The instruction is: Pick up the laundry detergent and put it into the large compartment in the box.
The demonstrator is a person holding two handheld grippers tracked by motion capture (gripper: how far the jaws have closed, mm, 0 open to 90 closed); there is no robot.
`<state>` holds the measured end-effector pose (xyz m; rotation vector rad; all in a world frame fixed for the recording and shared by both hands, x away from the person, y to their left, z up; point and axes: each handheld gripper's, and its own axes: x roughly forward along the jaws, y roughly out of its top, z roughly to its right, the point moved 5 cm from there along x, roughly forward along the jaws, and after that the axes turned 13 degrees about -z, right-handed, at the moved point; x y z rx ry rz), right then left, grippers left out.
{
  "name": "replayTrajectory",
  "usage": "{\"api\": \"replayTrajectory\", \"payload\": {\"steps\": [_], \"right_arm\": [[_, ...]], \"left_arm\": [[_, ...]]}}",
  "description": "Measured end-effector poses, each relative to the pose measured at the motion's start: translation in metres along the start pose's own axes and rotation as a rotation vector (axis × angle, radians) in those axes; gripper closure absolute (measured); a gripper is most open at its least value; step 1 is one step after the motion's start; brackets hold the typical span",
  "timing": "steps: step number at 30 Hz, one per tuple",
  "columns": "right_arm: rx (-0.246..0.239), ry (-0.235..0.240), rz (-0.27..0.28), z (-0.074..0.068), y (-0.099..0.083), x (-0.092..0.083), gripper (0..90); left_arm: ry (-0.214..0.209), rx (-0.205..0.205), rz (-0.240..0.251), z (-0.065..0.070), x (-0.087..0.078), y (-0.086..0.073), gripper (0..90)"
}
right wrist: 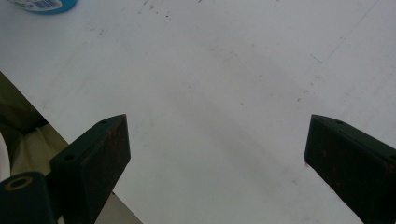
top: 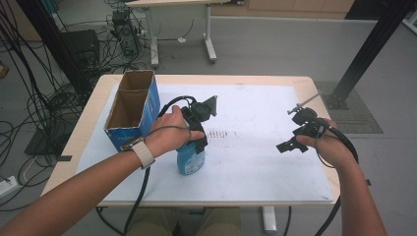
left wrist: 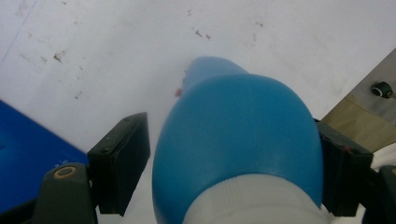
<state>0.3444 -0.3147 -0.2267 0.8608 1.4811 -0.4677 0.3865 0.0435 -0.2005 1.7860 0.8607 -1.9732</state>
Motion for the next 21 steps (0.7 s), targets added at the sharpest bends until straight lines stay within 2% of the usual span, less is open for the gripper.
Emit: {"api": "replayTrajectory", "payload": {"steps": [21], "right_arm": [[-0.006, 0.000, 0.007, -0.0003, 0.0004, -0.0008, 6.8]], "left_arm": [[0.015, -0.004, 0.003, 0.0035, 0.0009, 0.0001, 36.8]]}}
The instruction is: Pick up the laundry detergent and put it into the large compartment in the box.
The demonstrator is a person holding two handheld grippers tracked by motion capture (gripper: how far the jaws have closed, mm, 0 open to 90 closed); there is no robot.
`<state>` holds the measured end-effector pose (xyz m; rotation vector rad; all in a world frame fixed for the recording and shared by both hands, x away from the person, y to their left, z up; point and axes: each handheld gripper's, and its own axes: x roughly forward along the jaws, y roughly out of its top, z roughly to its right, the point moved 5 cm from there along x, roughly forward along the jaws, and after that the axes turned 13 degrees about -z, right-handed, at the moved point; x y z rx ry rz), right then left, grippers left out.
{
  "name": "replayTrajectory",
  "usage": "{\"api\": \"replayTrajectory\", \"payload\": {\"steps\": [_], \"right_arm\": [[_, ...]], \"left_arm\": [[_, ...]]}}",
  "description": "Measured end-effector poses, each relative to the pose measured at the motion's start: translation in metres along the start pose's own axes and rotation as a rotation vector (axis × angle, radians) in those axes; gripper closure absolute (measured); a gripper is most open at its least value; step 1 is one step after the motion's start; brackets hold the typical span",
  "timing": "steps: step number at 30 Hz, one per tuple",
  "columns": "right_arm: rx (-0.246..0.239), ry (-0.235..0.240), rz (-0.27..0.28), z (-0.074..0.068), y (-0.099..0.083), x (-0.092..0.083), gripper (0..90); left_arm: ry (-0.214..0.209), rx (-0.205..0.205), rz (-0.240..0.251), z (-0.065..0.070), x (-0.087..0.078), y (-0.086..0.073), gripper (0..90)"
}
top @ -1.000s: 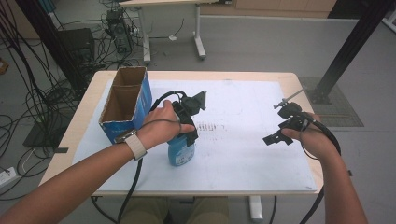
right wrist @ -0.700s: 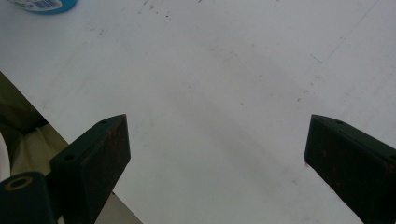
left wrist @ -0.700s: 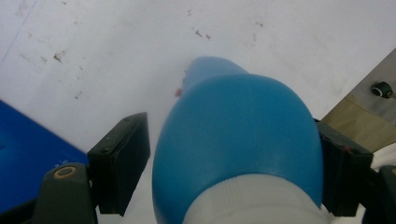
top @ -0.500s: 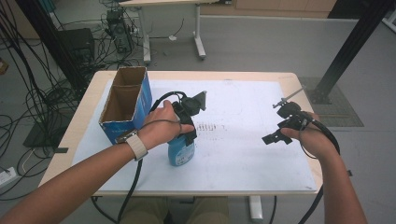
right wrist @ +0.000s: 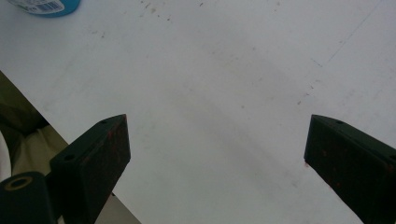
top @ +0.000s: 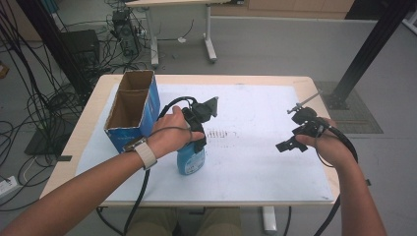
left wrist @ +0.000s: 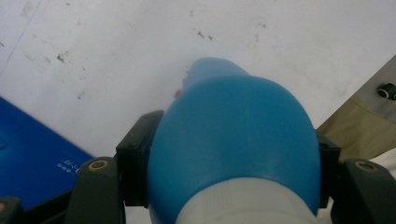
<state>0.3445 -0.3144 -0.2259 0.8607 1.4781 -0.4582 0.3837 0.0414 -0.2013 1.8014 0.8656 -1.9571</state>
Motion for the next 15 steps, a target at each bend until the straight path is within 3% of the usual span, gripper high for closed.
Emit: {"api": "replayTrajectory", "payload": {"steps": [15], "right_arm": [[0.000, 0.000, 0.005, -0.0002, -0.0007, -0.0006, 6.8]], "left_arm": [[0.005, -0.015, -0.008, 0.0025, 0.0001, 0.0013, 38.6]]}}
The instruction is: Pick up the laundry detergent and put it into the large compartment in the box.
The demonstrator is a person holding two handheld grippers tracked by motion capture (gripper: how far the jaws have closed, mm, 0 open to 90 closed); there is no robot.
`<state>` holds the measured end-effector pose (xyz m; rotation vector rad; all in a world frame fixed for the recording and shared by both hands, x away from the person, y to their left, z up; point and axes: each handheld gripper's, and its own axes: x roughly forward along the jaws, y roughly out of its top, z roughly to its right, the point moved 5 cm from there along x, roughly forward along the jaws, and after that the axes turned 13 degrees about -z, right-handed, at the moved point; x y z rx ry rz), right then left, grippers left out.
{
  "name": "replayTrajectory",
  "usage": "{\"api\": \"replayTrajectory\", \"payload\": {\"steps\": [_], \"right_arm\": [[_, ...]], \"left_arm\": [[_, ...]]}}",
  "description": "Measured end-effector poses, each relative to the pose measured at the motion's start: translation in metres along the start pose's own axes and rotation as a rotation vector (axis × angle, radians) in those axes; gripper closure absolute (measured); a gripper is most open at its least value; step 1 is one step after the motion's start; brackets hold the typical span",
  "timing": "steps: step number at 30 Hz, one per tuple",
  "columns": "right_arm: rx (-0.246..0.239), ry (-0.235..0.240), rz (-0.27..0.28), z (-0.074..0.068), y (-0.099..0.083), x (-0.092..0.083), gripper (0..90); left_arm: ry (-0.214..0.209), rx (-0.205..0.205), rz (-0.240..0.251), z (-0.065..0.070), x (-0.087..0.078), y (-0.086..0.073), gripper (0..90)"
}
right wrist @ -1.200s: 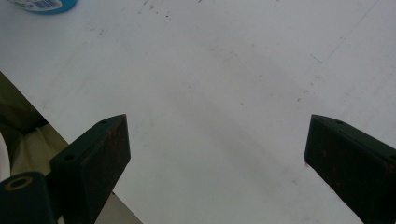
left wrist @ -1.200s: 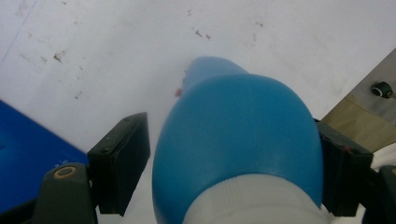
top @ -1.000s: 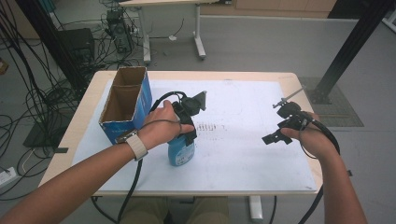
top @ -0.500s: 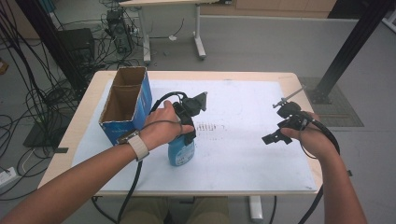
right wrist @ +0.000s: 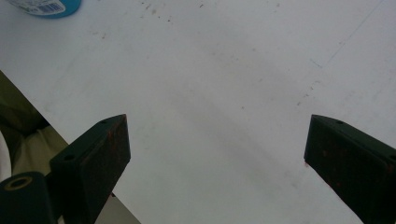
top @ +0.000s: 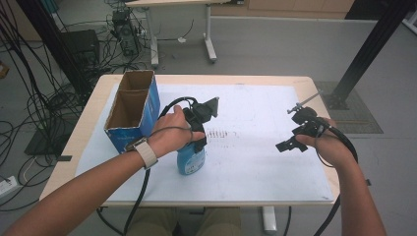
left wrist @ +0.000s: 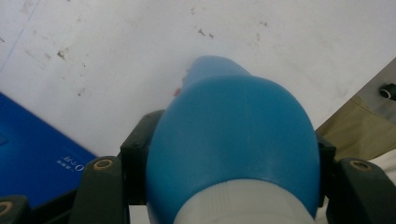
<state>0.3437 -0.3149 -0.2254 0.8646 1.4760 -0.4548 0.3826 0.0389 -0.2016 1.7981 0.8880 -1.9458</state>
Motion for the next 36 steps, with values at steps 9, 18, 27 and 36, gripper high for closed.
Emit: {"api": "replayTrajectory", "payload": {"steps": [9, 18, 27, 36], "right_arm": [[0.001, -0.002, 0.001, -0.0013, -0.0004, -0.0004, 6.7], [0.004, -0.006, -0.001, -0.0017, -0.0011, -0.0019, 6.8], [0.004, -0.008, -0.003, -0.0018, -0.0006, -0.0022, 6.8], [0.003, -0.007, -0.003, -0.0018, -0.0007, -0.0017, 6.8]], "left_arm": [[0.002, 0.006, -0.006, 0.0001, -0.0005, 0.0011, 38.9], [0.004, 0.001, -0.004, 0.0010, -0.0002, 0.0007, 38.9], [0.003, 0.001, -0.008, 0.0009, -0.0004, 0.0016, 38.8], [0.004, 0.001, -0.009, 0.0010, -0.0004, 0.0017, 38.7]]}}
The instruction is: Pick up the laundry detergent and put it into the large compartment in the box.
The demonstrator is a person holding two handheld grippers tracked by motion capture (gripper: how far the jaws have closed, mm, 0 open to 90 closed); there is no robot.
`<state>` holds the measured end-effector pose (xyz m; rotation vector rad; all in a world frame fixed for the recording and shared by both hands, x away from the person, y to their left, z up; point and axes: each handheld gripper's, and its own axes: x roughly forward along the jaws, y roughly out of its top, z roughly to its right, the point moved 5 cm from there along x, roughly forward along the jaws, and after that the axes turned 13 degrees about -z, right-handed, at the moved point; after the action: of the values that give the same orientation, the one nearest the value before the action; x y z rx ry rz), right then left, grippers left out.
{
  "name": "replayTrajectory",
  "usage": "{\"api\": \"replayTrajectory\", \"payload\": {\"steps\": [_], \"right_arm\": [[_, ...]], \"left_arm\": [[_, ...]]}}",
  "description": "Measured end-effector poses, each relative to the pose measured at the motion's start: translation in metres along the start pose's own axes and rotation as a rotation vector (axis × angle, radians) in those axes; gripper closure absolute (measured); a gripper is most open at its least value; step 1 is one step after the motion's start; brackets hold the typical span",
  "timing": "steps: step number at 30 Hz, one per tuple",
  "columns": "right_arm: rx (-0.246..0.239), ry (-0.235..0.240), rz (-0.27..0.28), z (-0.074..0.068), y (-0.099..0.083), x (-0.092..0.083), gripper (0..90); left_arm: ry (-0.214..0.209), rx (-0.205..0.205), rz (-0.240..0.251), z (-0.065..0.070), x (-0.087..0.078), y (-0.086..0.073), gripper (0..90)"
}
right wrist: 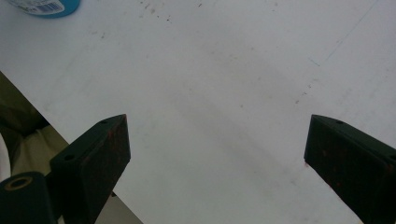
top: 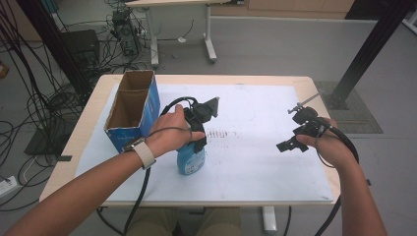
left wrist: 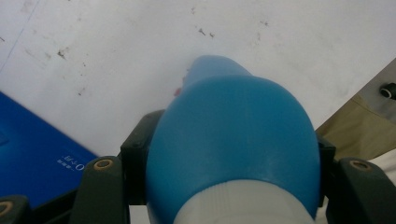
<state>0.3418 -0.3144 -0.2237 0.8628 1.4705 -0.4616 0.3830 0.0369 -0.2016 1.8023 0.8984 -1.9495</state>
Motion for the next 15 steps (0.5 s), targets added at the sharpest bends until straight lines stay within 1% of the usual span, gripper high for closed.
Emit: {"api": "replayTrajectory", "payload": {"steps": [12, 15], "right_arm": [[0.000, 0.000, 0.002, 0.0003, -0.0006, -0.0008, 6.8], [0.002, 0.000, -0.001, 0.0000, -0.0003, -0.0008, 6.7]], "left_arm": [[0.000, 0.001, -0.003, -0.0004, -0.0002, 0.0001, 38.7], [0.000, -0.006, 0.001, 0.0004, 0.0000, -0.0002, 38.7]]}}
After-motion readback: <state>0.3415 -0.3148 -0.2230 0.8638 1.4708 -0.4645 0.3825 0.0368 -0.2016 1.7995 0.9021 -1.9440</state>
